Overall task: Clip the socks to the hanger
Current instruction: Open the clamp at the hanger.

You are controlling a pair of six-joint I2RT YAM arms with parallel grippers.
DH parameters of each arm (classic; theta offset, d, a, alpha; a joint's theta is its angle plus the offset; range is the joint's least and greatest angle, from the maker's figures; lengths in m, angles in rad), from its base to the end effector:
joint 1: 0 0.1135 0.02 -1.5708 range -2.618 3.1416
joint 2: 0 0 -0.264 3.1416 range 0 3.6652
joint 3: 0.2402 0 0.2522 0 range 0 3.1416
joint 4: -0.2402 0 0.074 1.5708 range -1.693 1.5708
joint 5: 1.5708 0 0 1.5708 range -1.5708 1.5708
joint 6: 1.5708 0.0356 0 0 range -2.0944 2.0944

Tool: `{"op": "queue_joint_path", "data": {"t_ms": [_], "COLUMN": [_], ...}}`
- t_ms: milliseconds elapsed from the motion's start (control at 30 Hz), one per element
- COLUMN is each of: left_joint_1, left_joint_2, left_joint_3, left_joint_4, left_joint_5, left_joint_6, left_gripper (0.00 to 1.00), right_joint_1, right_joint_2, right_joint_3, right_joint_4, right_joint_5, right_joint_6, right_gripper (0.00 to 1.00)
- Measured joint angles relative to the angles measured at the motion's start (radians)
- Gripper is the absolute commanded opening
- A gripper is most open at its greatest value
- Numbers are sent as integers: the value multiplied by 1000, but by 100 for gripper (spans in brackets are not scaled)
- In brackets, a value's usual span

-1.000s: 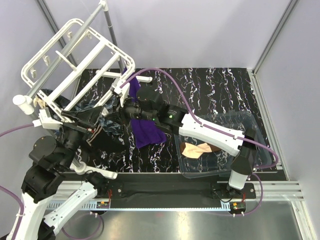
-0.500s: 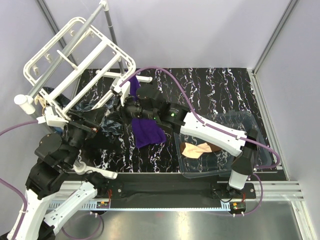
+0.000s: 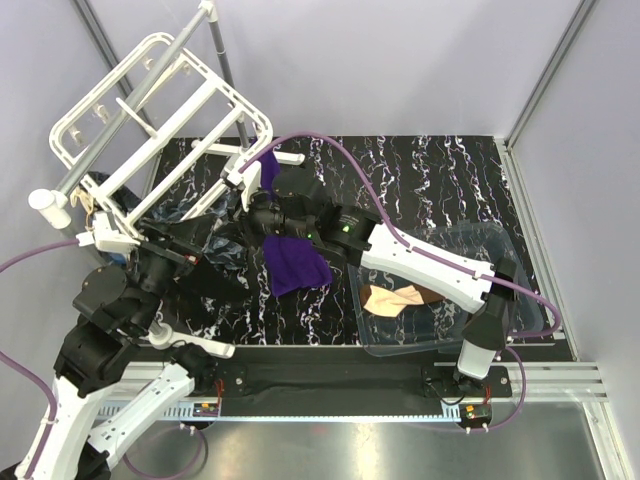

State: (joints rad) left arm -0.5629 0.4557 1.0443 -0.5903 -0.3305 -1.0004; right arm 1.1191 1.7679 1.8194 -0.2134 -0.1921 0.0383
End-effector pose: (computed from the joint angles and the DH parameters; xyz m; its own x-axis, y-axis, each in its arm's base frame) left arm 0.0578 -0.0228 0.4154 -0.1946 -0.8186 -0.5404 0.1232 0.5262 -0.8414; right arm 0.1775 0.3815 0.4274 -0.1073 -0.1350 -0.9850 -0.9620 0.2643 0.0685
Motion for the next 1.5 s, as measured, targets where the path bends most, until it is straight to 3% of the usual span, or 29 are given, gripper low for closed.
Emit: {"op": "queue_joint_path", "data": {"t_ms": [733, 1100, 1333, 1400, 1500], "left_joint_1": [-1, -2, -2, -2, -2], "left_joint_2": [19, 23, 21, 21, 21], "left_joint_3": [-87, -131, -159, -166, -170], "left_joint_4": [31, 114, 193, 223, 245], "left_joint_5": [-86, -105, -121, -125, -129], "left_joint_6": [-58, -42, -19, -5, 19], "left_gripper": [56, 63, 45, 31, 19], "right_joint_1": [-11, -16, -18, -18, -18], "right_joint_2": [0, 0, 0, 0, 0], "right_joint_3": [7, 8, 8, 8, 8], "right_joint_4": [5, 7, 13, 14, 12], "right_joint_5": [-3, -3, -4, -12, -25], "right_joint_6": [-5, -15, -8, -6, -2], "right_gripper": [0, 0, 0, 0, 0]}}
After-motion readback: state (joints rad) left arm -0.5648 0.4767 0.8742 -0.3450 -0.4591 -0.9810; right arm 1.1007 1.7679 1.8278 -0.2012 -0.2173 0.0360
